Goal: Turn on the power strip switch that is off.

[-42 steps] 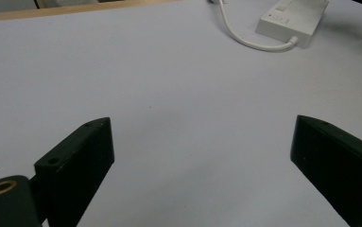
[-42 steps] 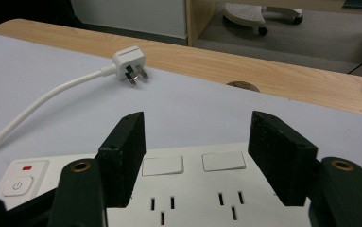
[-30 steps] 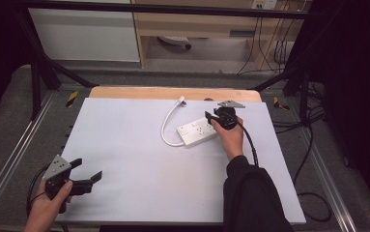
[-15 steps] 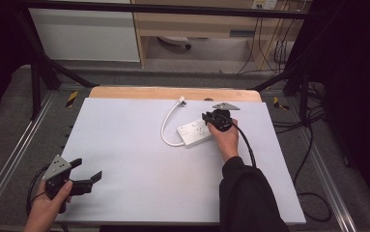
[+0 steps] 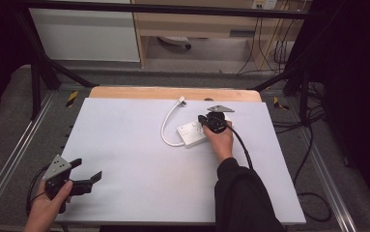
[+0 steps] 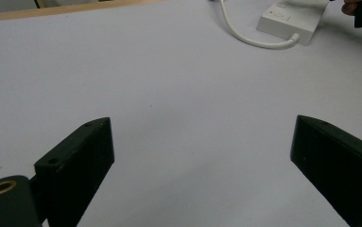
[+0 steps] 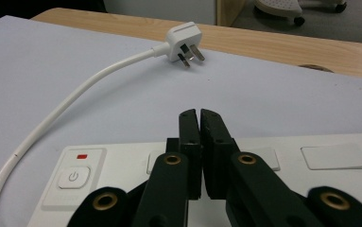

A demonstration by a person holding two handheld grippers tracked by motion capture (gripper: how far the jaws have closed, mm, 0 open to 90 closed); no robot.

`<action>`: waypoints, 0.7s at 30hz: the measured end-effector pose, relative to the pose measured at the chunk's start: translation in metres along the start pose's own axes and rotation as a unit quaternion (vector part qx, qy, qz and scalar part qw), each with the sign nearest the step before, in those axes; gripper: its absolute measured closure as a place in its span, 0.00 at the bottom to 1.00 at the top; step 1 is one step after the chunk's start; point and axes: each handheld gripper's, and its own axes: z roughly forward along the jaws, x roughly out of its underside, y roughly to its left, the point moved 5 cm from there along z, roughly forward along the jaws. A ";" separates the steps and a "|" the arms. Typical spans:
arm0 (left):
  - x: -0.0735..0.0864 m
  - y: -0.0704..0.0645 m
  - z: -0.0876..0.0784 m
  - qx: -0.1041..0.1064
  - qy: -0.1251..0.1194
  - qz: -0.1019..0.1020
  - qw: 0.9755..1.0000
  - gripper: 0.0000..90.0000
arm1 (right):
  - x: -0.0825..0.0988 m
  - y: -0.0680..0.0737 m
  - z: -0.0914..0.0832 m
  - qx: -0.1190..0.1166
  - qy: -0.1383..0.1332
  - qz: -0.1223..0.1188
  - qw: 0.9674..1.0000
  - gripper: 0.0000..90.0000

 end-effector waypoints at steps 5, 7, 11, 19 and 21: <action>0.000 0.000 0.000 0.000 0.000 -0.001 1.000 0.08 | 0.003 0.004 0.002 -0.009 0.006 -0.003 1.000 1.00; 0.000 0.000 0.000 0.000 0.000 0.000 1.000 0.08 | 0.004 0.006 0.002 -0.012 0.007 -0.004 1.000 1.00; 0.000 0.000 0.000 0.000 0.000 0.000 1.000 0.08 | 0.005 0.010 0.004 -0.018 0.008 -0.008 1.000 1.00; 0.000 0.000 0.000 0.000 0.000 0.000 1.000 0.08 | 0.006 0.017 0.006 -0.025 0.011 -0.016 1.000 1.00; 0.000 0.000 0.000 0.000 0.000 0.000 1.000 0.08 | 0.006 0.017 0.007 -0.025 0.010 -0.016 1.000 1.00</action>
